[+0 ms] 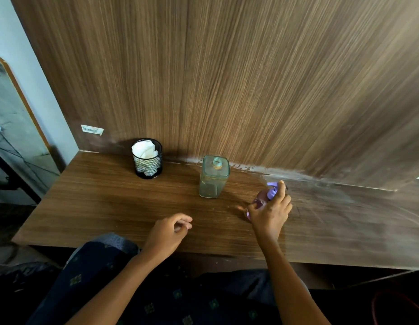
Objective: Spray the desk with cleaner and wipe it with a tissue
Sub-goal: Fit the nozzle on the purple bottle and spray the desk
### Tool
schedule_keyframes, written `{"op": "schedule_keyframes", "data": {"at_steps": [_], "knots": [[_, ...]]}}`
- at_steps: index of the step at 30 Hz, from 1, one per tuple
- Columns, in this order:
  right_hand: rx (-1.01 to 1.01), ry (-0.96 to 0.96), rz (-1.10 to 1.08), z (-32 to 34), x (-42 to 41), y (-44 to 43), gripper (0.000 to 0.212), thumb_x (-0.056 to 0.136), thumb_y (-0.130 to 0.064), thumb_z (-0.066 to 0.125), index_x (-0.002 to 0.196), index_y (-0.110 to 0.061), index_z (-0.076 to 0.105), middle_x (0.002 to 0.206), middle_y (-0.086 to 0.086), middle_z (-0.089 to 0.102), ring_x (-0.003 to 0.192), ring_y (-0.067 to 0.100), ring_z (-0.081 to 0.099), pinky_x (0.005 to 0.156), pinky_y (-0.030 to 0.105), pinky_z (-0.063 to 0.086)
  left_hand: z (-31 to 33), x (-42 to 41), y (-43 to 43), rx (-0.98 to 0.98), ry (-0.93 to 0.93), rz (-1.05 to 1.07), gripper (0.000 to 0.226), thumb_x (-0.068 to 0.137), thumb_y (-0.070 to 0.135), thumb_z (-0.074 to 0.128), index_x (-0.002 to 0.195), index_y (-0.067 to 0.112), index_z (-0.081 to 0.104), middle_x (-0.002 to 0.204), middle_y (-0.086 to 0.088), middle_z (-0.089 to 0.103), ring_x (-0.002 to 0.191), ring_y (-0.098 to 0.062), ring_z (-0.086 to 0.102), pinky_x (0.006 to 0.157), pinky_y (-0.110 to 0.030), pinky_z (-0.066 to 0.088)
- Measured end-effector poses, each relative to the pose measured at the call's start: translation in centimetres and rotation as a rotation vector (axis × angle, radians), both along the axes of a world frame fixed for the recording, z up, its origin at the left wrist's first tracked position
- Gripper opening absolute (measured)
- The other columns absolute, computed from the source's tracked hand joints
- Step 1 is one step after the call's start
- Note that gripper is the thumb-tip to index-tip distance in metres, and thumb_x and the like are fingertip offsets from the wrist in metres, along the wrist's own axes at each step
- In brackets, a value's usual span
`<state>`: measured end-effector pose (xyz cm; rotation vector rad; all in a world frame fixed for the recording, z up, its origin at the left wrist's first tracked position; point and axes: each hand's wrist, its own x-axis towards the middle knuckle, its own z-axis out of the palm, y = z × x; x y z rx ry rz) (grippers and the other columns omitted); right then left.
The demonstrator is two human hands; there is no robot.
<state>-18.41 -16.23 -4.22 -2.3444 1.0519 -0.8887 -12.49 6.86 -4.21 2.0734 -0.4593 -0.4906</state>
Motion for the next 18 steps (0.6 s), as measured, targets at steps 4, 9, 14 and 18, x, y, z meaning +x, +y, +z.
{"op": "schedule_keyframes", "data": {"at_steps": [4,9,14,18], "knots": [[0.008,-0.009,-0.002,0.0,0.1,0.4,0.094,0.064,-0.006,0.071,0.142,-0.015,0.020,0.122,0.020,0.045,0.105,0.037,0.044,0.088,0.052,0.043,0.0,0.0,0.1,0.005,0.008,-0.006,0.020,0.089,0.012,0.055,0.106,0.020,0.063,0.100,0.004,0.069,0.096,-0.008,0.064,0.084,-0.020,0.048],[0.030,-0.068,0.041,-0.1,-0.5,0.5,0.098,0.067,-0.005,0.073,0.144,-0.021,0.016,0.124,0.016,0.047,0.110,0.032,0.044,0.093,0.050,0.043,-0.1,0.2,0.4,0.003,0.016,0.000,0.020,0.090,0.012,0.054,0.104,0.021,0.063,0.098,0.006,0.069,0.093,-0.006,0.065,0.088,-0.028,0.052],[0.018,-0.069,0.066,0.2,-1.0,0.6,0.098,0.069,-0.005,0.073,0.146,-0.023,0.015,0.125,0.014,0.047,0.111,0.030,0.044,0.092,0.048,0.043,-0.2,0.3,0.2,-0.024,0.028,-0.003,0.021,0.091,0.012,0.053,0.106,0.022,0.063,0.098,0.008,0.069,0.094,-0.003,0.065,0.086,-0.024,0.052],[0.080,-0.074,0.048,0.5,-1.0,0.2,0.100,0.071,-0.007,0.072,0.147,-0.026,0.009,0.129,0.013,0.045,0.116,0.028,0.041,0.096,0.049,0.042,-0.5,0.3,0.1,-0.028,0.037,-0.009,0.021,0.090,0.012,0.054,0.107,0.022,0.063,0.099,0.010,0.068,0.094,-0.004,0.065,0.082,-0.019,0.051]]}}
